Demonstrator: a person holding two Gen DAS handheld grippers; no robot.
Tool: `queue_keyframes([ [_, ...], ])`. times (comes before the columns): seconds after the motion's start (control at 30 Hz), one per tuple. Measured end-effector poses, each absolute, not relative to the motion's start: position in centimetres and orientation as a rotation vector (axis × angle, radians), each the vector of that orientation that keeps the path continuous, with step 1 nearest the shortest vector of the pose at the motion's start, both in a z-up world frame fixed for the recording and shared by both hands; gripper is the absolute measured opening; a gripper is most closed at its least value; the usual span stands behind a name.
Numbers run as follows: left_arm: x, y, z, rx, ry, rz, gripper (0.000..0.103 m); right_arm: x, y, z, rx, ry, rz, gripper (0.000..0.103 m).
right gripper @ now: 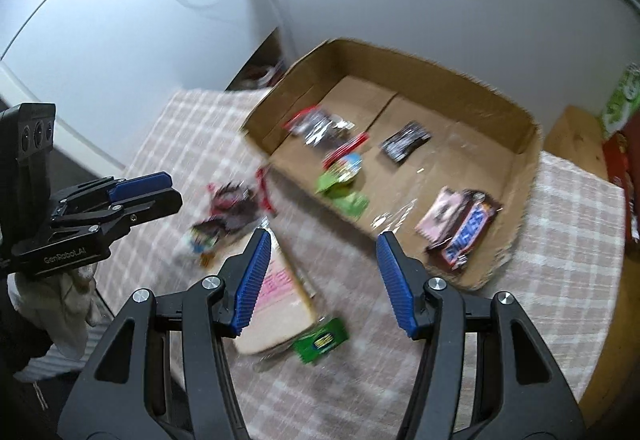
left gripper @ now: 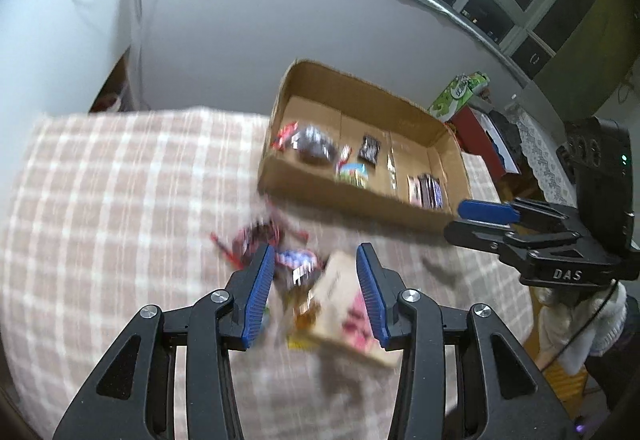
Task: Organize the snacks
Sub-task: 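Move both open tools back to the table toward the bagged bread loaf, then grasp the bagged bread loaf with the right tool while the left tool steadies it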
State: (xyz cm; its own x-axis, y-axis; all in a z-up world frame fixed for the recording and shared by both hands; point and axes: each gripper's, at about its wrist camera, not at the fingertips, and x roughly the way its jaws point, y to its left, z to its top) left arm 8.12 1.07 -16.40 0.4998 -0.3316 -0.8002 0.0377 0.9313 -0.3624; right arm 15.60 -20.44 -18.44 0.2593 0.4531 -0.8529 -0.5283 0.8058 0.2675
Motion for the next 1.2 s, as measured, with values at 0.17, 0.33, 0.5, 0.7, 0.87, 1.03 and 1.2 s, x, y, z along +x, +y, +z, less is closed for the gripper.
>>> queue_keyframes([
  [0.17, 5.7, 0.7, -18.1, -0.393, 1.082, -0.234, 0.044, 14.8, -19.3, -19.8, -0.103, 1.176, 0.719, 0.058],
  [0.33, 4.3, -0.6, -19.7, -0.414, 1.138, -0.258, 0.044, 14.6, -18.4, -21.7, -0.103, 1.231, 0.755, 0.058],
  [0.5, 4.1, -1.5, -21.0, -0.425, 1.168, -0.275, 0.044, 15.1, -17.9, -23.5, -0.101, 1.283, 0.760, 0.058],
  [0.7, 5.0, -2.4, -22.4, -0.446, 1.194, -0.280, 0.044, 15.8, -18.0, -25.0, -0.054, 1.326, 0.766, 0.058],
  [0.87, 5.2, -2.9, -23.2, -0.460, 1.204, -0.277, 0.044, 15.7, -17.2, -25.7, -0.038, 1.338, 0.777, 0.058],
  [1.03, 5.3, -2.7, -23.8, -0.481, 1.209, -0.274, 0.044, 15.5, -16.4, -26.2, -0.041, 1.352, 0.778, 0.058],
  [1.2, 5.5, -3.0, -24.0, -0.464, 1.201, -0.282, 0.044, 15.2, -15.8, -26.4, -0.017, 1.364, 0.783, 0.058],
])
